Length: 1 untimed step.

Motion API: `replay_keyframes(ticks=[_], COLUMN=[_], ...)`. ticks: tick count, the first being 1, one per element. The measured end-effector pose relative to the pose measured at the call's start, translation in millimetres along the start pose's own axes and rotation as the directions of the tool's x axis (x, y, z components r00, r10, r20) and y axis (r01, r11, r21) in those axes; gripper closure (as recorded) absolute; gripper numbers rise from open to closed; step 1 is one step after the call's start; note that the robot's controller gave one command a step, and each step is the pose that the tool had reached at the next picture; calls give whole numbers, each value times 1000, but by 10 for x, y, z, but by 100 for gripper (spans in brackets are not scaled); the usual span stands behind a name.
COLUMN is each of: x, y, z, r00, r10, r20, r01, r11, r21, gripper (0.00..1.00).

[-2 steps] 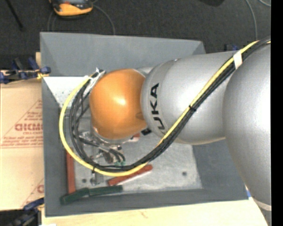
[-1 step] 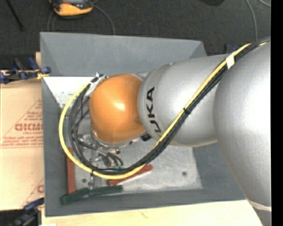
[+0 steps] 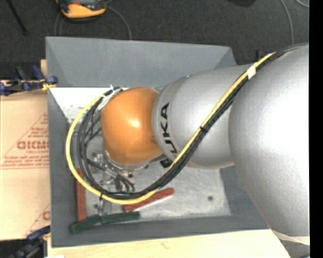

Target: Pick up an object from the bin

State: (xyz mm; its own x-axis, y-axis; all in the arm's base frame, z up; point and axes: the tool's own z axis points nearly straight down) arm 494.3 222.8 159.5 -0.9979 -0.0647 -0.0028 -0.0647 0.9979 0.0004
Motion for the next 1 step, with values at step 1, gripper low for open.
replay_keyframes(ticks=[1], x=[82], y=[-466], z=[123], r00=[955], r10=[-296], r20=[0], r01=[296], r11=[955], r21=[-1], gripper=[0])
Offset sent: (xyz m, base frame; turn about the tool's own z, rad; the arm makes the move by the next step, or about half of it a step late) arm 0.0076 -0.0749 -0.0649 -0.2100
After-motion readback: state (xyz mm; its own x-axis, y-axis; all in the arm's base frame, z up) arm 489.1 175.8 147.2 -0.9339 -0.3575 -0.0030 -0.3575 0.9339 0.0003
